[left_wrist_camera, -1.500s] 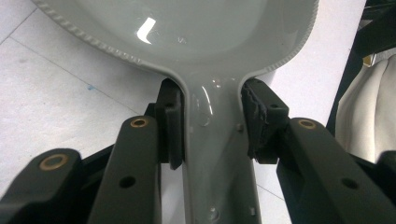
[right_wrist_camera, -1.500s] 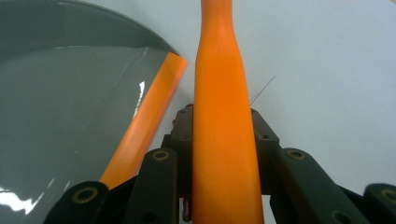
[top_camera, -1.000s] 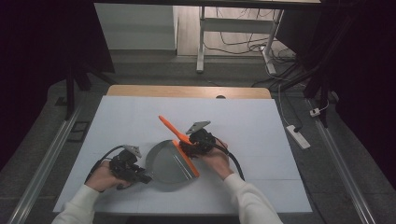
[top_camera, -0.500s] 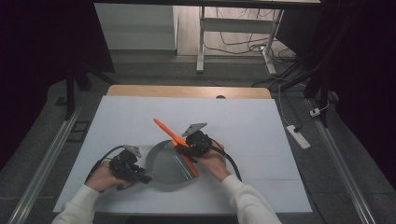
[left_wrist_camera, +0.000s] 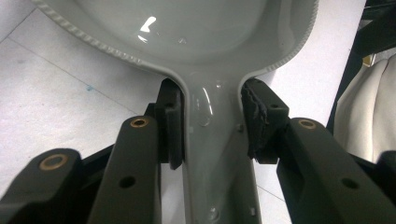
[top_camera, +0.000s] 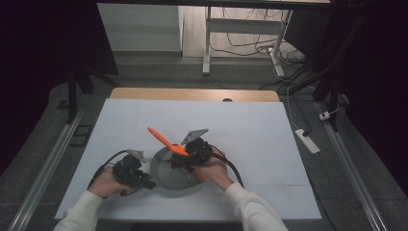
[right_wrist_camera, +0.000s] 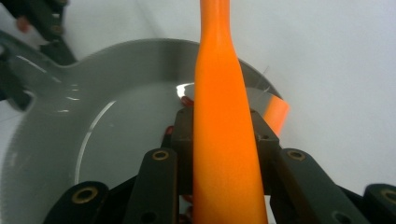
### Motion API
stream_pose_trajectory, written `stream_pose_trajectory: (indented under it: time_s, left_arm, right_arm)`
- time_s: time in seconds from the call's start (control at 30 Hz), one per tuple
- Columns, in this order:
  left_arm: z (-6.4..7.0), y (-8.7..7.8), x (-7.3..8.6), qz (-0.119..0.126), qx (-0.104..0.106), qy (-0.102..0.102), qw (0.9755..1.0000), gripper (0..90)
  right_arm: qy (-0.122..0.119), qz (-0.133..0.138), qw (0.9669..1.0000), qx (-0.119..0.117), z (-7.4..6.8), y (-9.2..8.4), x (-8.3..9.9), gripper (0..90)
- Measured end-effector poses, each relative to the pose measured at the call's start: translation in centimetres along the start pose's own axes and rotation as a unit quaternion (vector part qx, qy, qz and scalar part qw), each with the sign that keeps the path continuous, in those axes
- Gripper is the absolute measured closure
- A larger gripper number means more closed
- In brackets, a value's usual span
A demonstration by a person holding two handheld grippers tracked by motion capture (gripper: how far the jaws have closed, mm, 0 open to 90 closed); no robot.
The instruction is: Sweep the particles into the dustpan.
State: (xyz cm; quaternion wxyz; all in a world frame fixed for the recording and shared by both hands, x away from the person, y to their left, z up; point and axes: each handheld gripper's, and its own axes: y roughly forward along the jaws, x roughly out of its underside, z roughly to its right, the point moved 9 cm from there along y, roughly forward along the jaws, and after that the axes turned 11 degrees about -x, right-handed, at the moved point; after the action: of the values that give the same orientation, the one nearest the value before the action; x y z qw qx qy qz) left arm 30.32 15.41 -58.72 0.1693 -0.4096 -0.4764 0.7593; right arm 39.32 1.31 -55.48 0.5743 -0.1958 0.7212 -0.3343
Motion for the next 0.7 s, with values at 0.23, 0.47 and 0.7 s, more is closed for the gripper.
stream_pose_trajectory:
  time_s: [0.23,0.47,0.7]
  left_arm:
    - [0.0,0.0,0.0,0.001,0.001,0.001,1.0000,61.7]
    - [0.0,0.0,0.0,0.001,0.001,0.001,1.0000,61.6]
    - [0.0,0.0,0.0,0.000,0.000,0.002,1.0000,61.6]
  right_arm:
    - [0.010,0.025,0.9995,0.019,1.1,-1.8,-0.4,70.0]
    - [0.037,0.047,0.9970,0.049,3.3,-4.2,0.0,70.0]
    - [0.061,0.033,0.9952,0.069,4.7,-4.6,1.5,70.1]
